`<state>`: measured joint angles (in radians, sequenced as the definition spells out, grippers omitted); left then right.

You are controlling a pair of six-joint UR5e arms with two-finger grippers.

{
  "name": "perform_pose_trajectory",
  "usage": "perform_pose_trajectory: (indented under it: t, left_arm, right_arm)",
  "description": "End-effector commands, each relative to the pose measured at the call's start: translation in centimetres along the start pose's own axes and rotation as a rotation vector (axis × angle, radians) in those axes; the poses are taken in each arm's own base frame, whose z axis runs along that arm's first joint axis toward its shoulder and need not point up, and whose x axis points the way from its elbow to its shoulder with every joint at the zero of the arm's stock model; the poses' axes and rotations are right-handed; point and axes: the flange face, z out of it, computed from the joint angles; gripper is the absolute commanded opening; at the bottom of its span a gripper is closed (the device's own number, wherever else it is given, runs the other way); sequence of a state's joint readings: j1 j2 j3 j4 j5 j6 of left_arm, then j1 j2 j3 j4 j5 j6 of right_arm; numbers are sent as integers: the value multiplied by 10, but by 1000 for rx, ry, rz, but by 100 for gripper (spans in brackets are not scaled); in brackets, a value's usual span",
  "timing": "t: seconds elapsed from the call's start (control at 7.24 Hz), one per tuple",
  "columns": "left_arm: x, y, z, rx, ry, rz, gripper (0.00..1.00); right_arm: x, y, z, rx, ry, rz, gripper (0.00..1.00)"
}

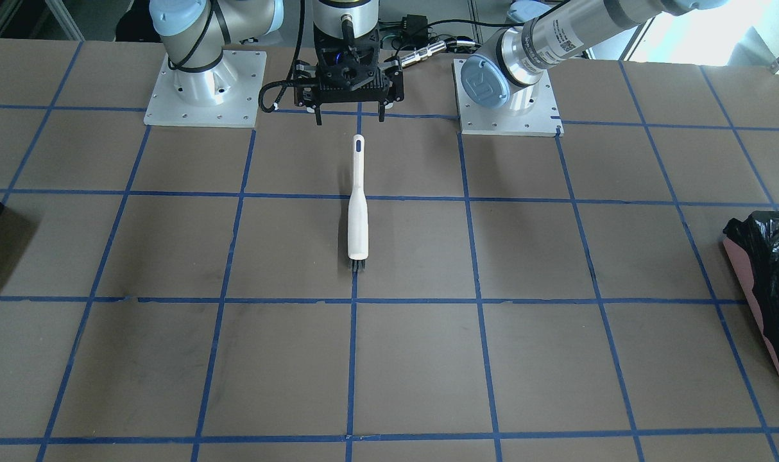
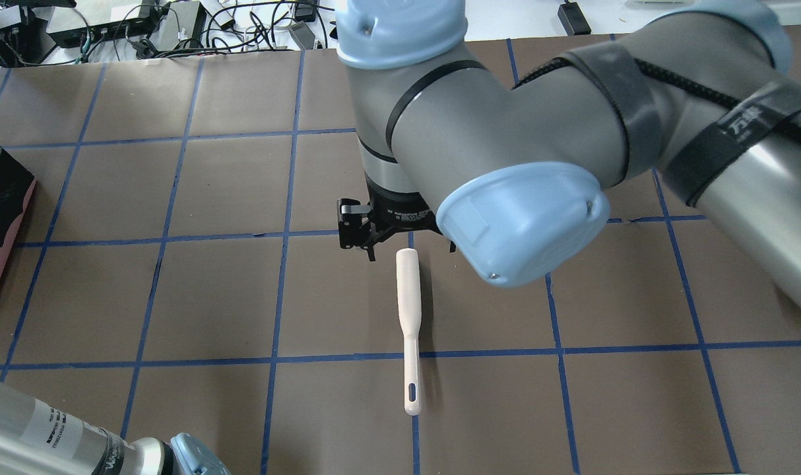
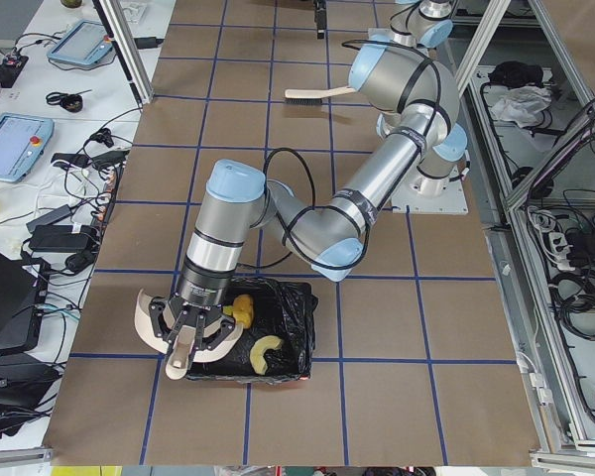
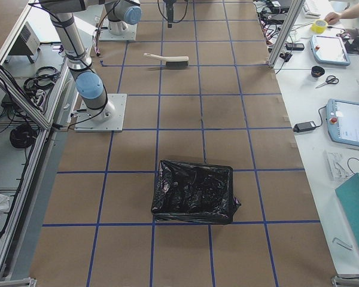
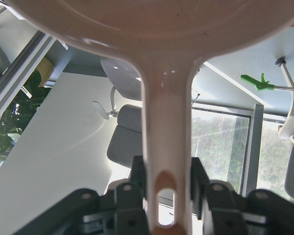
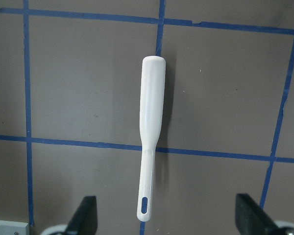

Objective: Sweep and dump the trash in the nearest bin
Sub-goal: 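Lay the brush on the table with the right gripper and raise it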

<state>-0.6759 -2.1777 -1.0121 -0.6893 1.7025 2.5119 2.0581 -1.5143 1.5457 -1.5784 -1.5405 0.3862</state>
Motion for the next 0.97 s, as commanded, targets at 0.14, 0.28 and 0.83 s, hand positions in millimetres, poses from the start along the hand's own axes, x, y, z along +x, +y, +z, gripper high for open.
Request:
perform_pose_trajectory:
  t: [0.14, 0.28, 0.83]
  left_arm:
    - [-18, -18, -22, 172, -27, -275, 0]
    - [-35, -43, -25, 226, -1, -309, 0]
    - [-97, -166, -61, 438, 164, -528, 0]
  right_arm:
    - [43, -10, -36, 56, -5, -37, 100]
    - [81, -10, -56, 70, 0, 4, 100]
    - [215, -41, -81, 123, 96, 51, 100]
